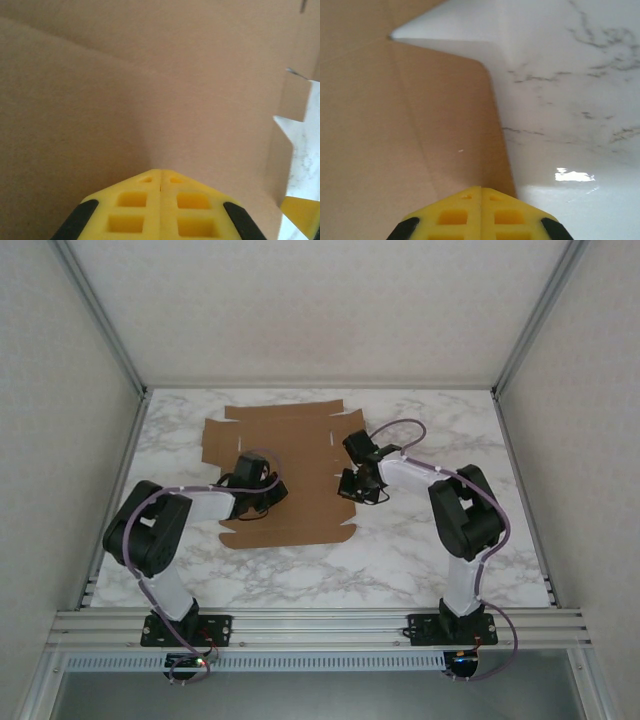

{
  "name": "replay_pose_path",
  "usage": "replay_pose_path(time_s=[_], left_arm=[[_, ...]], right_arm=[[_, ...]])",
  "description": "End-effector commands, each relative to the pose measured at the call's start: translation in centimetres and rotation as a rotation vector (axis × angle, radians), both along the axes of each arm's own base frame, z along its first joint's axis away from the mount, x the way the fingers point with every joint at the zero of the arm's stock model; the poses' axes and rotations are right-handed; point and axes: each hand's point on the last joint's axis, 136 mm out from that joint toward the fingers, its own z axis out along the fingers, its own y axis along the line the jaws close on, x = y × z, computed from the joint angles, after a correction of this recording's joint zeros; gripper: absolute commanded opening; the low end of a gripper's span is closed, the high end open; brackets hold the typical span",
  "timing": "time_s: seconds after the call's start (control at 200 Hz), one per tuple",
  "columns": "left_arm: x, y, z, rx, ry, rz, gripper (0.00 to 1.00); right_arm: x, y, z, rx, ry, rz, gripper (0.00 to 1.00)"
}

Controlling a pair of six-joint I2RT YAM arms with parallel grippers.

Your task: Fold the paper box

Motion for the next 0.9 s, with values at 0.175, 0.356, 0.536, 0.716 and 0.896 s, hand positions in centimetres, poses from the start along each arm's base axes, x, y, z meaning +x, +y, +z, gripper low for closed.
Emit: replay_pose_path(time_s=[0.175, 0.356, 0.536, 0.716, 0.896], left_arm=[[-1.5, -1.0, -2.7, 0.034, 0.059, -0.007, 0.0], [-2.4, -2.0, -3.5, 0.065, 0.071, -0.052, 0.0], [-3.5, -2.1, -3.9, 0.11, 0.081, -0.091, 0.0], [-3.8, -1.2, -3.6, 0.169, 0.058, -0.109, 0.0], [-2.4, -2.0, -0.6, 0.13, -0.042, -0.111, 0.0]], right_arm=[[-2.4, -2.2, -1.6, -0.102, 0.116, -0.161, 0.0], [-3.4, -3.3, 1.2, -0.07, 0.052, -0.205, 0.0], [-0.2, -4.3, 9.8, -0.047, -0.263, -0.099, 0.07], [4.9, -6.5, 19.4, -0.028, -0.645, -0.056, 0.3], [10.6, -4.9, 21.0, 0.053, -0.815, 0.111, 0.55]])
